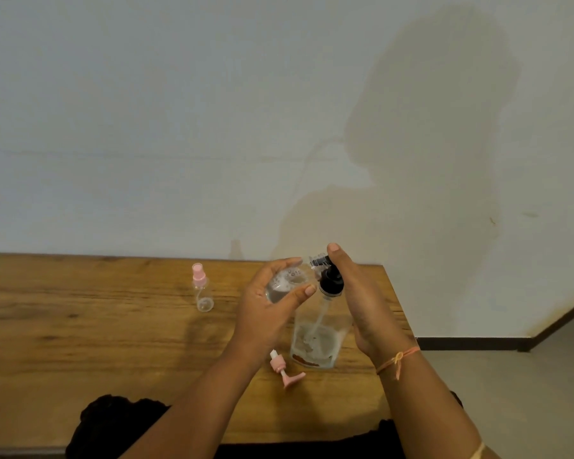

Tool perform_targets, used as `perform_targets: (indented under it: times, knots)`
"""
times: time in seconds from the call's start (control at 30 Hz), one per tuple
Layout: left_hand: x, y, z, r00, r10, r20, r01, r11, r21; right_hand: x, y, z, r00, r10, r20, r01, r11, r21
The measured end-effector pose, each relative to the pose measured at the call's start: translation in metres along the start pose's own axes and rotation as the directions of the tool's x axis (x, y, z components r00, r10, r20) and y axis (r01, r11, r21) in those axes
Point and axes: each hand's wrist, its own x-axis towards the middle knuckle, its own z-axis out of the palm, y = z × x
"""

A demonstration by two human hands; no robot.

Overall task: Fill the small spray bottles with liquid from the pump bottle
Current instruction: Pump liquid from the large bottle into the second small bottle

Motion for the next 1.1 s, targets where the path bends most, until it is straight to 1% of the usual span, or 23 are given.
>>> perform_targets:
  times: [0.1,0.23,0.5,0.57,0.73,0.93,1.1]
  knots:
    - [-0.001,-0.003,-0.001,1.0,-0.007,0.004,0.006,1.0,0.028,0.001,0.0,0.0,1.0,0.003,-0.008,-0.003,1.0,0.006]
    - [-0.001,-0.004,-0.001,1.0,-0.021,0.006,0.021,1.0,0.023,0.001,0.0,0.002,0.999,-0.021,-0.028,0.021,1.0,-0.015]
    - [0.001,-0.001,-0.002,1.0,0.006,-0.017,-0.005,0.999,0.041,0.0,0.001,-0.008,0.997,-0.027,0.066,0.027,1.0,-0.004]
    - [0.002,-0.002,-0.003,1.0,0.003,-0.018,-0.002,0.999,0.049,-0.002,0.0,-0.009,0.997,-0.019,0.071,0.019,1.0,0.008]
    - [0.001,-0.003,-0.002,1.0,-0.004,-0.01,0.004,0.999,0.048,0.0,0.0,-0.007,0.999,-0.006,0.041,0.005,1.0,0.022]
    - [-0.001,-0.003,-0.001,0.999,-0.029,0.013,0.029,0.999,0.019,0.001,-0.002,-0.005,1.0,0.002,0.016,-0.002,1.0,-0.004]
    - [0.0,-0.002,-0.002,1.0,-0.002,-0.002,0.002,1.0,0.019,0.001,0.002,-0.011,0.996,-0.02,0.083,0.018,1.0,0.019]
